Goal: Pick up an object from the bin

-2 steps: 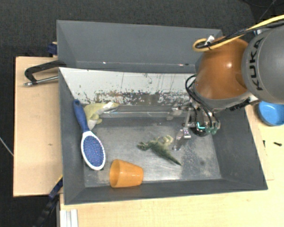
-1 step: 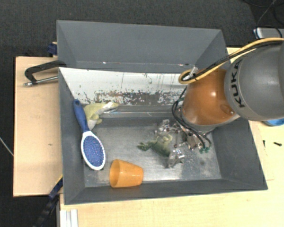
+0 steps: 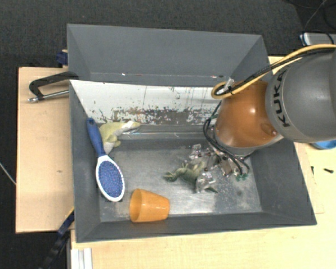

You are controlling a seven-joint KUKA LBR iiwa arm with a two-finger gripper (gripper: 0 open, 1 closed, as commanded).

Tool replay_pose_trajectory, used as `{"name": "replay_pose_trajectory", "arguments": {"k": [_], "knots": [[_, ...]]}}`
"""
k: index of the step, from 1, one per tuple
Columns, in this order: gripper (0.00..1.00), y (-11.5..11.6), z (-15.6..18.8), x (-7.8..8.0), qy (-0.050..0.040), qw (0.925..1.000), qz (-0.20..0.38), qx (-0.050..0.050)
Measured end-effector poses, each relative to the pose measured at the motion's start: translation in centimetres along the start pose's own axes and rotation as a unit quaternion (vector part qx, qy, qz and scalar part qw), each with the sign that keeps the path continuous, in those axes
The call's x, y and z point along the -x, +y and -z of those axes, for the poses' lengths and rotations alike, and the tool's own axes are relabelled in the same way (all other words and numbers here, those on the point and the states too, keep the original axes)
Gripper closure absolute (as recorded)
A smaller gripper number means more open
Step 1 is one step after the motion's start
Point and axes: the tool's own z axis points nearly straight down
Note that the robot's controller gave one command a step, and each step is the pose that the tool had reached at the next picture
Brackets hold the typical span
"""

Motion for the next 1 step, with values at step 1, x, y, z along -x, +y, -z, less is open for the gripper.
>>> {"name": "replay_pose_trajectory", "arguments": {"k": [1], "knots": [[1.00,-0.50,13.97,-0.05,0.0008,0.9998,0.018,0.000]]}}
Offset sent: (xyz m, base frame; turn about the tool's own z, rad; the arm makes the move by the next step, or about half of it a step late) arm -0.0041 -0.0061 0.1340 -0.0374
